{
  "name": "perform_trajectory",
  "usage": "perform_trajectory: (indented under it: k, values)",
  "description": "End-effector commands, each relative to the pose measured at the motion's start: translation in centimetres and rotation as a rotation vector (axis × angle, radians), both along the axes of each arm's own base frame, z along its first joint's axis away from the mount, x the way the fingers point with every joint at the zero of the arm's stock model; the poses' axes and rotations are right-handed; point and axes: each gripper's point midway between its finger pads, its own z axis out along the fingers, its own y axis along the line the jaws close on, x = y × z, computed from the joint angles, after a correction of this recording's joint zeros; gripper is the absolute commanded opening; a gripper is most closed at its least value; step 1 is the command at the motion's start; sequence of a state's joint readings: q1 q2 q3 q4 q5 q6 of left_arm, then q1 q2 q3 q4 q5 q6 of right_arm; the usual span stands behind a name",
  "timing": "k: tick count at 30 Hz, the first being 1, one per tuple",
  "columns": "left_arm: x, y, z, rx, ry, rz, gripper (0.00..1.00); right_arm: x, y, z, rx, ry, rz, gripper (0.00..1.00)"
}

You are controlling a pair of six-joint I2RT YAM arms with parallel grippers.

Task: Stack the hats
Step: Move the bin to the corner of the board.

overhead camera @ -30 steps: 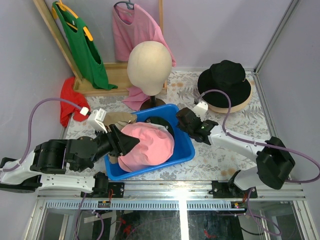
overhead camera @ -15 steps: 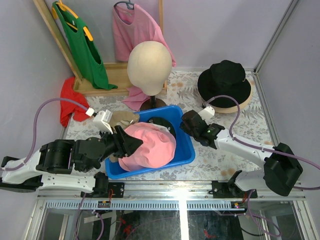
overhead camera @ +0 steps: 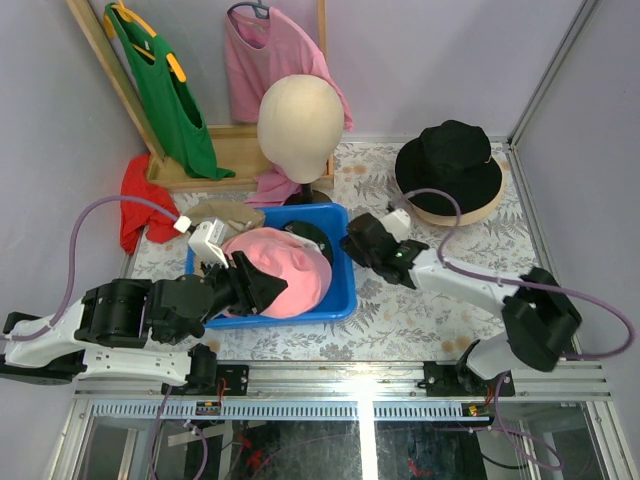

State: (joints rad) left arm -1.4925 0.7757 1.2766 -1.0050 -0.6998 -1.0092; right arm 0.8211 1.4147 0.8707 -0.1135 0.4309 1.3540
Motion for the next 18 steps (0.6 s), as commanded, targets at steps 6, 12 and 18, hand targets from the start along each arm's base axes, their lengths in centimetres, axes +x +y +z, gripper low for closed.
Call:
perform_trajectory:
  k: [6, 12, 18]
  values:
    - [0.6, -0.5, 1.0, -0.016, -0.032, 0.025, 0.42, -1.0, 15.3, 3.8, 0.167, -0.095, 0.192, 0.0]
    - [0.6, 0.1, 1.0, -0.044, -0.025, 0.035, 0.41, -3.3, 21.5, 3.6, 0.245, -0.108, 0.246, 0.0]
    - [0.6, 0.7, 0.8, -0.058, -0.023, 0.046, 0.41, -4.1, 25.5, 4.2, 0.248, -0.114, 0.332, 0.02]
